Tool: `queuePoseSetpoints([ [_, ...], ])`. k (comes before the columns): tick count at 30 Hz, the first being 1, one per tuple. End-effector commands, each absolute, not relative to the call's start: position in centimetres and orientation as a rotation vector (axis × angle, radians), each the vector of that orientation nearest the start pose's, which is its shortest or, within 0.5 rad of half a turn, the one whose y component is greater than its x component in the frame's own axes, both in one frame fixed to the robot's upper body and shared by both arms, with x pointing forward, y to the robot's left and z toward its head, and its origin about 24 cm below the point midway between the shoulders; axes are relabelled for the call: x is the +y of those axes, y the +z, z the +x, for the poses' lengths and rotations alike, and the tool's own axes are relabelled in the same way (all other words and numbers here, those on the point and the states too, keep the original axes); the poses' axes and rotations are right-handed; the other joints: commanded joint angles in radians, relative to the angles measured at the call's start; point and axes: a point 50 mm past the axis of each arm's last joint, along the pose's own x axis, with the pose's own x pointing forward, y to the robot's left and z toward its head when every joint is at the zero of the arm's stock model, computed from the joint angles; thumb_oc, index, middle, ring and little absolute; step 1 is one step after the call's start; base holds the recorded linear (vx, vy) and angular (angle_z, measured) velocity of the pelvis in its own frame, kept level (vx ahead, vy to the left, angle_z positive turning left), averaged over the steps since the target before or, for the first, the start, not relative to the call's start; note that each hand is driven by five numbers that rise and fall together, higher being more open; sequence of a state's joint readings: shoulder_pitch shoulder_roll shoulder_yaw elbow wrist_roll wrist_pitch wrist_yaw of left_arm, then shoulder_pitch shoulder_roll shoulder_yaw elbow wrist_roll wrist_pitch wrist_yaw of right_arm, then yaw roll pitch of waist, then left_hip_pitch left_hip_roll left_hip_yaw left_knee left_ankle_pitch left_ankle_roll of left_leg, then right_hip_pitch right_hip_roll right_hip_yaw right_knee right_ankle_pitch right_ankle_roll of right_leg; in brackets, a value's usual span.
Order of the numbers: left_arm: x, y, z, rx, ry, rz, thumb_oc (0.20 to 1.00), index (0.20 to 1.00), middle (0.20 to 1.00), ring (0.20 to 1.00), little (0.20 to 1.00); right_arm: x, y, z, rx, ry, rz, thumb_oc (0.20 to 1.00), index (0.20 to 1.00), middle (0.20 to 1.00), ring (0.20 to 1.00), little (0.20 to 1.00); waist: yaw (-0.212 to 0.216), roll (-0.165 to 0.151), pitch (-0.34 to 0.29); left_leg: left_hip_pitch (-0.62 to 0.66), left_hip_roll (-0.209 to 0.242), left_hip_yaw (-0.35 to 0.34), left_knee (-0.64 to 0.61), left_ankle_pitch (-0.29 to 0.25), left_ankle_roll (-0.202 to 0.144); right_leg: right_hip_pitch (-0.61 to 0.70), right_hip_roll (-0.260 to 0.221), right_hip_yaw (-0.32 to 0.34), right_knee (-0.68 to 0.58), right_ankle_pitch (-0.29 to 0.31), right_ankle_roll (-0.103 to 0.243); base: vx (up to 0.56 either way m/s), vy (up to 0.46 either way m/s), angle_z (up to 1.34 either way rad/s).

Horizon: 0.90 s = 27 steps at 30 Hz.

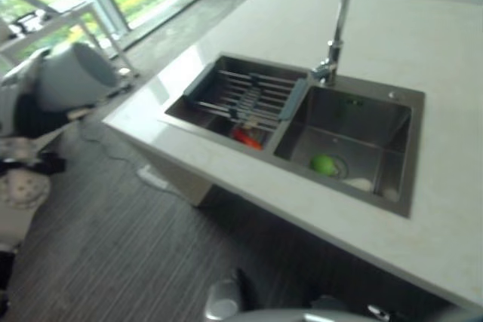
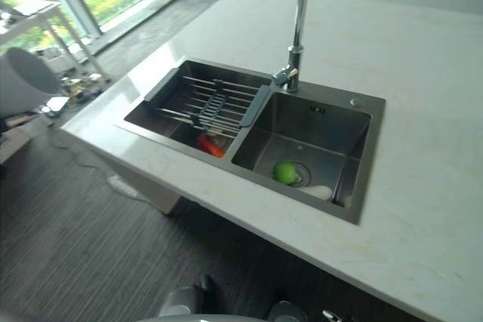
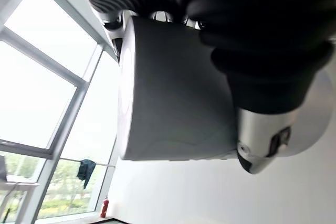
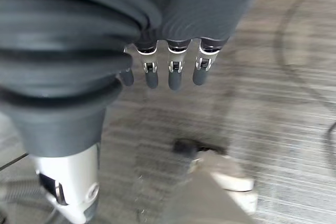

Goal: Place the dishes in the dishwasher.

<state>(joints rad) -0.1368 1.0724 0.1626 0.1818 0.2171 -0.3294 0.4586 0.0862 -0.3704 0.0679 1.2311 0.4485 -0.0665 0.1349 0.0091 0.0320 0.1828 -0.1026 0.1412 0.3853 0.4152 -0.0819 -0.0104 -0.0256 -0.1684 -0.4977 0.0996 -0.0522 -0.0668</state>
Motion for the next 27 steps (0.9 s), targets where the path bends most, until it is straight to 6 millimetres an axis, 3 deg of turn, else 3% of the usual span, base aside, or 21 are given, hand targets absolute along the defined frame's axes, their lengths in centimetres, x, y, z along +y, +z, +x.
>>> queuePoseSetpoints([
  [1,33.9,27.1,25.3,-0.738,0.567,1.168,0.2,0.2,0.2,0.2,0.2,-29.4,-14.1,8.2,1.085,-0.333,0.041,1.0,1.0,1.0,1.0,1.0,-0.063,0.033,0.027,0.083,0.029,0.04,0.041,-0.049,-0.061,0.082,0.063,-0.03,-0.037,-0.109,0.088,-0.25,0.134,1.26],
  [3,32.9,27.7,26.2,-0.766,0.546,1.149,0.2,0.2,0.2,0.2,0.2,-29.8,-13.8,8.7,1.061,-0.318,0.003,1.0,1.0,1.0,1.0,1.0,-0.078,0.046,0.021,0.14,0.015,0.053,0.014,-0.027,-0.083,0.051,0.061,-0.07,-0.029,-0.099,0.08,-0.37,0.32,1.29],
  [4,32.1,28.0,26.9,-0.787,0.529,1.14,0.2,0.2,0.2,0.2,0.2,-30.2,-13.5,9.3,1.046,-0.309,-0.025,1.0,1.0,1.0,1.0,1.0,-0.086,0.066,0.021,0.195,-0.026,0.06,-0.086,-0.048,-0.077,0.003,0.045,-0.104,0.005,-0.092,0.081,-0.47,0.473,0.95],
  [6,31.7,28.2,27.2,-0.803,0.522,1.138,0.2,0.2,0.2,0.2,0.2,-30.2,-13.3,9.7,1.04,-0.302,-0.041,1.0,1.0,1.0,1.0,1.0,-0.085,0.074,0.023,0.218,-0.057,0.061,-0.154,-0.072,-0.058,-0.029,0.016,-0.129,0.046,-0.088,0.088,-0.38,0.392,1.33],
  [8,31.0,28.4,27.1,-0.827,0.472,1.153,0.2,0.2,0.2,0.2,0.2,-29.8,-13.5,10.2,1.04,-0.326,-0.02,1.0,1.0,1.0,1.0,1.0,-0.048,0.078,0.023,0.228,-0.12,0.025,-0.233,-0.143,-0.018,-0.063,-0.036,-0.168,0.102,-0.062,0.118,-0.36,0.34,1.37],
  [11,30.0,28.6,26.5,-0.84,0.417,1.18,0.2,0.2,0.2,0.2,0.2,-29.1,-13.7,10.6,1.05,-0.333,-0.007,1.0,1.0,1.0,1.0,1.0,0.006,0.074,0.024,0.214,-0.157,-0.041,-0.277,-0.163,0.011,-0.086,-0.088,-0.19,0.141,-0.024,0.161,-0.21,0.272,1.52],
  [12,29.8,28.5,26.1,-0.831,0.407,1.196,0.2,0.2,0.2,0.2,0.2,-28.7,-13.8,11.2,1.054,-0.323,-0.012,1.0,1.0,1.0,1.0,1.0,0.033,0.073,0.021,0.208,-0.172,-0.079,-0.29,-0.173,0.031,-0.102,-0.125,-0.196,0.163,-0.001,0.179,-0.18,0.325,1.55],
  [17,29.5,28.2,25.2,-0.818,0.379,1.228,0.2,0.2,0.2,0.2,0.2,-28.1,-13.6,12.6,1.052,-0.281,-0.022,1.0,1.0,1.0,1.0,1.0,0.094,0.07,0.021,0.177,-0.185,-0.156,-0.311,-0.169,0.061,-0.115,-0.167,-0.183,0.222,0.013,0.197,-0.1,0.156,0.69],
  [20,28.7,27.8,25.1,-0.838,0.324,1.236,0.2,0.2,0.2,0.2,0.2,-27.7,-13.9,12.2,1.051,-0.297,0.015,1.0,1.0,1.0,1.0,1.0,0.072,0.062,0.029,0.159,-0.193,-0.283,-0.299,-0.16,0.073,-0.125,-0.096,-0.006,0.235,-0.045,0.194,0.01,-0.104,1.39],
  [21,28.0,27.8,25.3,-0.864,0.282,1.228,0.2,0.2,0.2,0.2,0.2,-27.7,-14.0,11.5,1.045,-0.319,0.05,1.0,1.0,1.0,1.0,1.0,0.032,0.056,0.035,0.135,-0.2,-0.356,-0.306,-0.118,0.08,-0.118,-0.009,0.146,0.205,-0.066,0.183,-0.02,-0.132,1.98],
  [23,27.1,28.1,25.9,-0.887,0.242,1.221,0.2,0.2,0.2,0.2,0.2,-28.2,-14.1,10.6,1.048,-0.348,0.105,1.0,1.0,1.0,1.0,1.0,-0.007,0.051,0.037,0.132,-0.201,-0.429,-0.322,-0.089,0.069,-0.066,0.054,0.293,0.149,-0.086,0.175,0.01,-0.139,2.46],
  [25,26.3,29.1,26.1,-0.907,0.214,1.219,0.2,0.2,0.2,0.2,0.2,-28.4,-14.2,9.9,1.067,-0.353,0.189,1.0,1.0,1.0,1.0,1.0,-0.028,0.044,0.036,0.124,-0.191,-0.452,-0.334,-0.059,0.052,-0.032,0.067,0.375,0.087,-0.065,0.184,0.04,-0.215,2.85],
  [27,26.1,29.6,26.3,-0.9,0.203,1.224,0.2,0.2,0.2,0.2,0.2,-28.6,-14.3,9.4,1.085,-0.366,0.207,1.0,1.0,1.0,1.0,1.0,-0.028,0.035,0.04,0.12,-0.181,-0.437,-0.332,-0.049,0.039,0.001,0.067,0.36,0.052,-0.062,0.181,0.01,-0.232,1.46],
])
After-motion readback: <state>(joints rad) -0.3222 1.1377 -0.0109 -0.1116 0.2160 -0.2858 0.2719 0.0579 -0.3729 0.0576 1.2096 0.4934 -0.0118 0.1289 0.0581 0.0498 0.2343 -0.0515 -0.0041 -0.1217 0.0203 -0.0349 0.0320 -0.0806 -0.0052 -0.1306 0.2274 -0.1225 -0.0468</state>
